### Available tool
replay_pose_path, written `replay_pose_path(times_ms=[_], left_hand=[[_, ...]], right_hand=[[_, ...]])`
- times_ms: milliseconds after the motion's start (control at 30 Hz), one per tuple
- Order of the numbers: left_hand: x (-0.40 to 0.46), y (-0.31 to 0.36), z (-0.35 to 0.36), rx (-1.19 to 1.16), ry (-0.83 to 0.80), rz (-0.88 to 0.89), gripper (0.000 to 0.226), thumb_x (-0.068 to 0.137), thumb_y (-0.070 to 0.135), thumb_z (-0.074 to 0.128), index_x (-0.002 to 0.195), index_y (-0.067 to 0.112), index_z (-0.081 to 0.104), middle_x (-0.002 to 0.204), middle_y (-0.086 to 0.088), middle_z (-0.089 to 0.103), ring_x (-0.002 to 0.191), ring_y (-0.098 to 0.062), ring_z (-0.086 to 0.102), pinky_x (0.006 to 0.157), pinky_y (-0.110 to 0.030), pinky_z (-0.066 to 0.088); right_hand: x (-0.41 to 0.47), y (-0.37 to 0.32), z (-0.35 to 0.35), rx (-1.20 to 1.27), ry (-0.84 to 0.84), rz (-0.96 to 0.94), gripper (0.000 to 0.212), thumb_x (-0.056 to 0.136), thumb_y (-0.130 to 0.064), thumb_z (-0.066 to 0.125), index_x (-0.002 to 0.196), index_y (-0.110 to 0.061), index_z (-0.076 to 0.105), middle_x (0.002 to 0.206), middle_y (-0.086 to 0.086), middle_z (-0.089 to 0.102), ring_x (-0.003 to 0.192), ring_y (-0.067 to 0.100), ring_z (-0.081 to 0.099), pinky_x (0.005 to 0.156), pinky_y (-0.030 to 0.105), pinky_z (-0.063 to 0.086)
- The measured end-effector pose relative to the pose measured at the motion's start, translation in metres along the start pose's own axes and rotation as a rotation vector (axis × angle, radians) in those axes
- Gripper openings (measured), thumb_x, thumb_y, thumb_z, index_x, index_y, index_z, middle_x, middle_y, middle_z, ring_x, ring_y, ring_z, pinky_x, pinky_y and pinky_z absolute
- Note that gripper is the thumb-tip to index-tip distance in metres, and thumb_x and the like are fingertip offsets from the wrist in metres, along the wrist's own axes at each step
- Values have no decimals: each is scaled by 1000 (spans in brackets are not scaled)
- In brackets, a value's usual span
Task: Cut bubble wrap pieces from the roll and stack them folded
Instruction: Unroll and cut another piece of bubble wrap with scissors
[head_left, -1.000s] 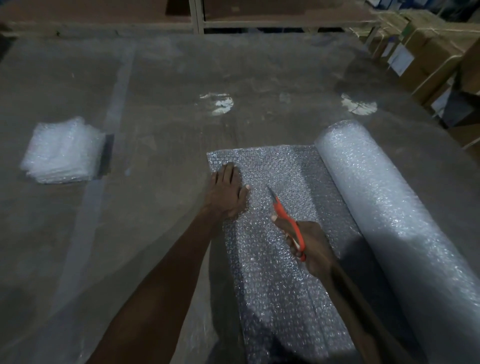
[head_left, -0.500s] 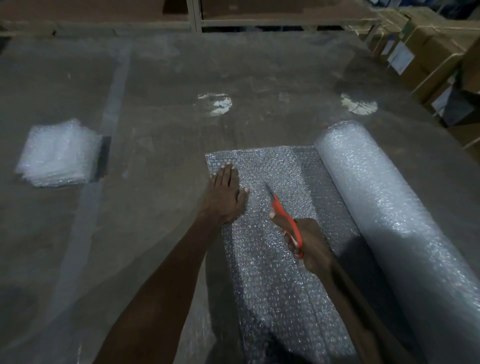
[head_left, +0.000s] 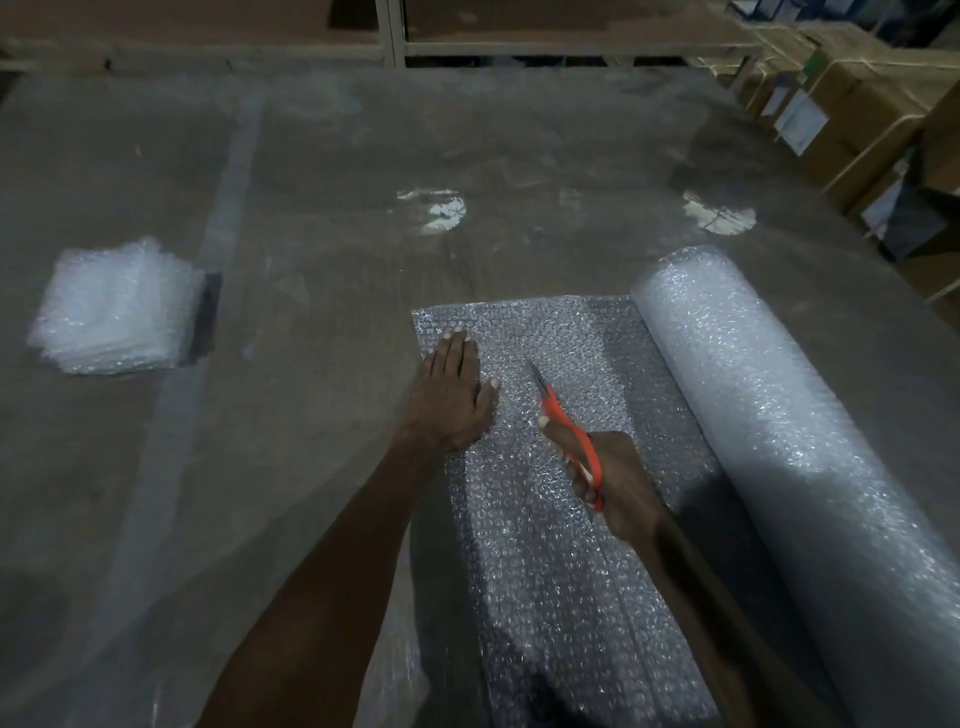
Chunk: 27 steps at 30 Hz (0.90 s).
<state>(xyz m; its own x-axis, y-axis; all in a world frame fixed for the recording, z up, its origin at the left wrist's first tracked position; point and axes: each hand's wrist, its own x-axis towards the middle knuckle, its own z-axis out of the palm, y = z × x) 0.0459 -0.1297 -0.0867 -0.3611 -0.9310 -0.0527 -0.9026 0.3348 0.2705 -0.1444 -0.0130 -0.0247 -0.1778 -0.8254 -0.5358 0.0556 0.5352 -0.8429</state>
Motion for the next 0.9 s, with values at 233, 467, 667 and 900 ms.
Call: replay_pose_path(times_ms=[233,467,667,900], left_hand=[[0,-2,2,-6,16,0,81,97,55,8,158,3,6,167,-16,1,154,-27,-3,125,-45,3],[0,-3,4,-7,27,5,83,95,58,2,159,4,5,167,-16,1,154,-27,-2,125,-45,3],[0,-3,4,-2,16,6,77,101,55,8,159,5,1,167,-15,-4,154,-26,-6,124,-42,-2],[1,-3,5,-8,19,-4,76,102,54,12,159,5,2,167,-14,-3,154,-26,-5,124,-42,-2]], right_hand=[[1,-4,0,8,-21,-5,42,78,-35,86,59,-8,61,49,6,49,35,13,36,38,19,29],[11,-7,2,-2,-27,-25,43,76,-43,86,73,-3,69,55,7,55,40,13,41,39,21,32],[16,-5,1,-23,-44,-38,44,77,-40,86,70,-2,64,55,10,49,37,14,37,38,21,29],[19,-6,2,-12,-21,-23,62,71,-47,87,88,10,69,57,9,53,38,13,40,37,21,29]])
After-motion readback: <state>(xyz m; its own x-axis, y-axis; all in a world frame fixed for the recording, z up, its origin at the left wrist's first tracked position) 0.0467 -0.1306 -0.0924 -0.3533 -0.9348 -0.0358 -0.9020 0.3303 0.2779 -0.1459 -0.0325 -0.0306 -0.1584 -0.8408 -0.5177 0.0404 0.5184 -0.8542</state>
